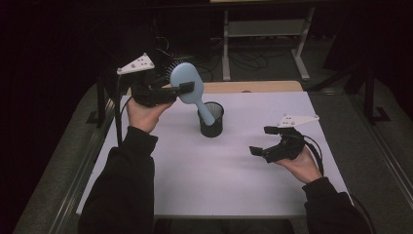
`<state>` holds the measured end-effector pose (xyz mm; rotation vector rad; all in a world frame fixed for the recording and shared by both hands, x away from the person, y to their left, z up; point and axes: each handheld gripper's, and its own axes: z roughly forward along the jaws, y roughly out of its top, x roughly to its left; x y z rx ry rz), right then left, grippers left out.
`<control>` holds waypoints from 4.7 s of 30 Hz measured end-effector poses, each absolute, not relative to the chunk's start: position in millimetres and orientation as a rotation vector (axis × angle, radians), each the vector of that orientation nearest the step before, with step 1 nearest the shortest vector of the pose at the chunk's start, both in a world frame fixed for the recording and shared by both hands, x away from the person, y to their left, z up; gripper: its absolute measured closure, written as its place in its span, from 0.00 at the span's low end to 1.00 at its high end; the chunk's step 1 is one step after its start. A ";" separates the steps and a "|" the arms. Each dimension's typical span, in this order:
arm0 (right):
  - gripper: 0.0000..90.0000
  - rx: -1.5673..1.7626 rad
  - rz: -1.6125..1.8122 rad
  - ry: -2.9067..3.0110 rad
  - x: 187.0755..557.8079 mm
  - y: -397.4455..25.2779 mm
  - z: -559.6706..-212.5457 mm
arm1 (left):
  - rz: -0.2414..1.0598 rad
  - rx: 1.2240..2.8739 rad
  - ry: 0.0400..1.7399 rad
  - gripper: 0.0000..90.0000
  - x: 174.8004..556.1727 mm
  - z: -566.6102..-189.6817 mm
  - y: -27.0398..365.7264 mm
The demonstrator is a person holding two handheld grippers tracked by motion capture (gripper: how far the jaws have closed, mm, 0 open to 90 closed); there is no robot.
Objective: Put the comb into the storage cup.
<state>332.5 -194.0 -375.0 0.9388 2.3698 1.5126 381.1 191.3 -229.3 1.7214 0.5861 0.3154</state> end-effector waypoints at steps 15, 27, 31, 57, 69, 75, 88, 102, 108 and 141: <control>0.00 0.981 1.514 2.318 318.7 -215.6 -384.9 | 0.331 1.715 0.610 0.57 392.1 -228.5 191.8; 0.00 0.983 1.496 2.300 306.6 -227.0 -392.7 | 0.349 1.713 0.656 0.57 414.3 -233.4 191.5; 0.00 0.988 1.492 2.296 302.6 -232.0 -395.8 | 0.356 1.714 0.658 0.57 418.6 -233.5 189.3; 0.00 0.978 1.515 2.297 284.1 -249.8 -414.6 | 0.414 1.781 0.679 0.57 447.7 -239.3 168.9; 0.00 0.984 1.505 2.292 279.0 -254.9 -421.5 | 0.411 1.797 0.696 0.57 456.2 -252.0 163.4; 0.00 0.995 1.500 2.282 277.2 -259.2 -423.1 | 0.412 1.807 0.700 0.57 459.0 -258.3 159.1; 0.00 1.006 1.500 2.277 276.6 -261.3 -425.1 | 0.396 1.833 0.703 0.57 462.4 -271.8 150.8; 0.00 1.010 1.487 2.292 277.3 -260.4 -427.7 | 0.374 1.846 0.710 0.57 465.1 -287.5 149.2; 0.00 1.012 1.490 2.289 276.9 -260.7 -427.6 | 0.368 1.851 0.717 0.57 465.7 -293.0 149.8; 0.00 1.008 1.475 2.318 277.9 -259.3 -430.3 | 0.310 1.842 0.771 0.56 471.0 -332.3 150.1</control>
